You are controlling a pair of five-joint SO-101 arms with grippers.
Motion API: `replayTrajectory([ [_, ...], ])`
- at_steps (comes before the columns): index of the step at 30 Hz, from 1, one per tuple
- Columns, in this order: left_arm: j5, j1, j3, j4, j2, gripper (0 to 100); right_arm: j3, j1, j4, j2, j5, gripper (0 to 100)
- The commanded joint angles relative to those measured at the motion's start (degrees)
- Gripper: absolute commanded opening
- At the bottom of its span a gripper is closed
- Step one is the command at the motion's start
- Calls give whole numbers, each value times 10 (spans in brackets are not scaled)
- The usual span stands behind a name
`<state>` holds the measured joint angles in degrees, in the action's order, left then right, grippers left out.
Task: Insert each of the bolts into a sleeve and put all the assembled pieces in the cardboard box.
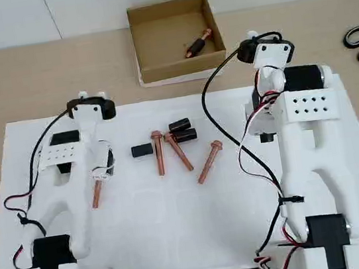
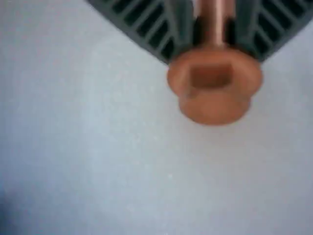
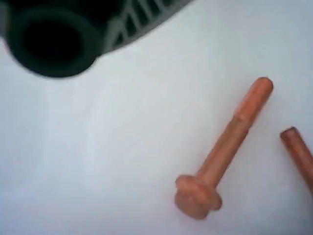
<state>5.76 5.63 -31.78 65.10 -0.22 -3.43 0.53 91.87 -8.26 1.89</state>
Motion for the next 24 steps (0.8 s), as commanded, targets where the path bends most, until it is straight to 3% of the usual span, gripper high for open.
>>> replayTrajectory([
  [1, -4, 4, -15, -25, -28, 132, 4, 3, -7, -27, 1, 4],
  [16, -15, 0, -97, -97, -28, 148, 2, 2, -4, -29, 1, 4],
  [22, -12, -2, -102, -95, -28, 9, 2, 3, -4, -29, 1, 4],
  [24, -12, -2, -103, -91, -28, 8, 2, 3, -4, -29, 1, 4],
])
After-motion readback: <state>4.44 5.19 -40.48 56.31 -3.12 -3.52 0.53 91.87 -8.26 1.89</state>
